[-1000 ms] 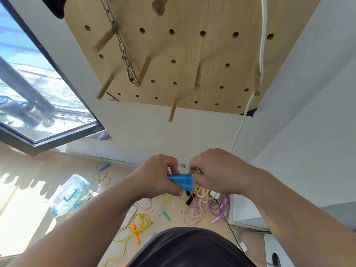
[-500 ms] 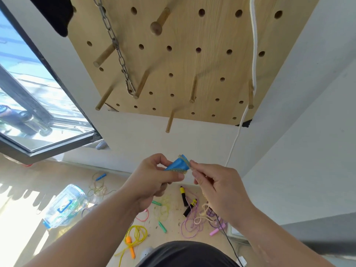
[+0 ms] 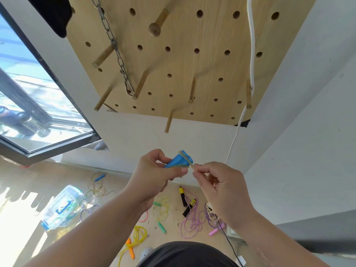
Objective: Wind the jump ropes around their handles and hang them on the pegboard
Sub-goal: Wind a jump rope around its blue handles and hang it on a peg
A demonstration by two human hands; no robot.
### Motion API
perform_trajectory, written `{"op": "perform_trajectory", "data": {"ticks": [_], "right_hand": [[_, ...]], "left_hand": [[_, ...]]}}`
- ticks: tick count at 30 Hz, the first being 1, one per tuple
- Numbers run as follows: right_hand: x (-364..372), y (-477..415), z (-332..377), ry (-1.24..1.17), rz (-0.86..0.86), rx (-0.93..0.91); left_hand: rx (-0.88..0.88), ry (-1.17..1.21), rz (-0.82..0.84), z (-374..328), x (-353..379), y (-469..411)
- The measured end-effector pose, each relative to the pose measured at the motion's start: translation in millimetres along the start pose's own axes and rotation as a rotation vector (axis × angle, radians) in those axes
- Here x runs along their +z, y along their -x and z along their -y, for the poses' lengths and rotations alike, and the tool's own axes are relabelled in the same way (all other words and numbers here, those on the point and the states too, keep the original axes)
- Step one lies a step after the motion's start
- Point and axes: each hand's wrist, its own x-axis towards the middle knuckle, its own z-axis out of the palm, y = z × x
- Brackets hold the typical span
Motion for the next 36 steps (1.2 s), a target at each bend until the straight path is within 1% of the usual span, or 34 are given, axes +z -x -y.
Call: {"op": "perform_trajectory", "data": {"ticks": [3,4,5,6,9,13,15,16,18,20,22,24,27,29,31,32,36], "right_hand": [[-5.1,-2.1,3.3,-0.275,0.123,0.291],[-6.9,-3.0,3.0,-0.344,0.157,0.365],[-8.7,-3.7,2.6,-0.372,0.190,0.397],[-10.2,-3.9,0.9,-0.357,0.221,0.382],[-11.2,-1.9,-1.9,-0.250,0.285,0.246],[-4.5,0.8,-6.6,-0.169,0.213,0.138],[-3.1,0.3,-8.7,-0.180,0.229,0.145],[-3.3,-1.0,-9.1,-0.190,0.266,0.150],[-5.4,-4.5,-11.1,-0.140,0.377,0.097],[-7.5,-10.6,-15.4,-0.002,0.523,0.004],[-10.0,-22.1,-20.2,0.185,0.646,-0.087],[-12.3,-35.6,-21.9,0.297,0.755,-0.154],[-13.5,-55.9,-13.5,0.330,0.910,-0.127],[-11.3,-66.4,-2.1,0.359,0.992,-0.100],[-6.4,-74.0,7.7,0.417,0.999,-0.119],[-3.5,-76.3,12.1,0.449,0.974,-0.129],[8.3,-71.0,18.4,0.508,0.846,-0.113]], "left_hand": [[0.008,0.040,-0.003,-3.3,-5.2,-0.4],[0.012,0.061,0.009,-5.1,-7.2,0.1],[0.013,0.083,0.026,-7.1,-8.9,1.4],[0.013,0.105,0.042,-8.9,-9.9,3.1],[-0.013,0.179,0.071,-11.0,-9.3,8.2],[-0.063,0.285,0.134,-5.2,-5.6,12.7],[-0.056,0.273,0.213,-3.6,-7.4,14.9],[-0.050,0.260,0.265,-3.2,-9.4,15.6],[-0.029,0.216,0.391,-4.9,-14.6,16.7],[-0.002,0.087,0.495,-8.3,-21.2,15.1],[0.038,-0.125,0.547,-11.9,-29.0,12.0],[0.092,-0.322,0.581,-15.1,-35.6,9.8],[0.182,-0.623,0.580,-18.8,-37.6,11.3],[0.242,-0.867,0.581,-20.7,-32.6,12.1],[0.291,-1.060,0.513,-19.6,-27.7,9.6],[0.300,-1.103,0.462,-18.2,-26.4,7.3],[0.279,-1.094,0.289,-8.9,-25.8,-2.4]]}}
